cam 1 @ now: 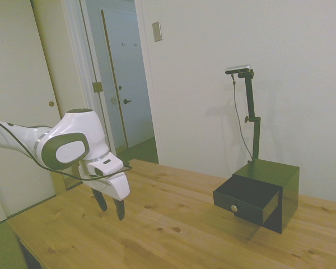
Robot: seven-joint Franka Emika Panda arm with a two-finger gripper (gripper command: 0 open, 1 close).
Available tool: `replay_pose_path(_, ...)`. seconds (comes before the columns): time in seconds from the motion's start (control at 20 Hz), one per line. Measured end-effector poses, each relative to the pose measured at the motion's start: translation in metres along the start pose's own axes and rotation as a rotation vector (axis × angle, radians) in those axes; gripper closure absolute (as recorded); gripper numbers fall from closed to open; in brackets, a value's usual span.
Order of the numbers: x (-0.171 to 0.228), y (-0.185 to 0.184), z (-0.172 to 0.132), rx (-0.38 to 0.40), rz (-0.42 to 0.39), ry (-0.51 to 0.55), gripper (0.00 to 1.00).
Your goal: Close the top drawer
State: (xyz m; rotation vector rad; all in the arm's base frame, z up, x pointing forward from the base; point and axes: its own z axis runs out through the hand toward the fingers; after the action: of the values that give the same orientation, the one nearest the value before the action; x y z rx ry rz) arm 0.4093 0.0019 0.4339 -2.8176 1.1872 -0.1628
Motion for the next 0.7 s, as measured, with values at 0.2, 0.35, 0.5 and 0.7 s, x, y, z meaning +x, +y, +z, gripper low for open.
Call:
replay_pose_path(0.2, 0.001, 0.000, -0.005, 0.009, 0.002, 0.007, 0.00)
replay_pose_path(0.35, 0.009, 0.001, -0.033, 0.054, 0.025, 0.049, 0.00)
replay_pose_path(0.5, 0.023, 0.011, -0.053, 0.079, 0.086, 0.066, 0.00)
replay_pose_path(0.7, 0.062, 0.051, -0.052, 0.079, 0.227, 0.056, 0.00)
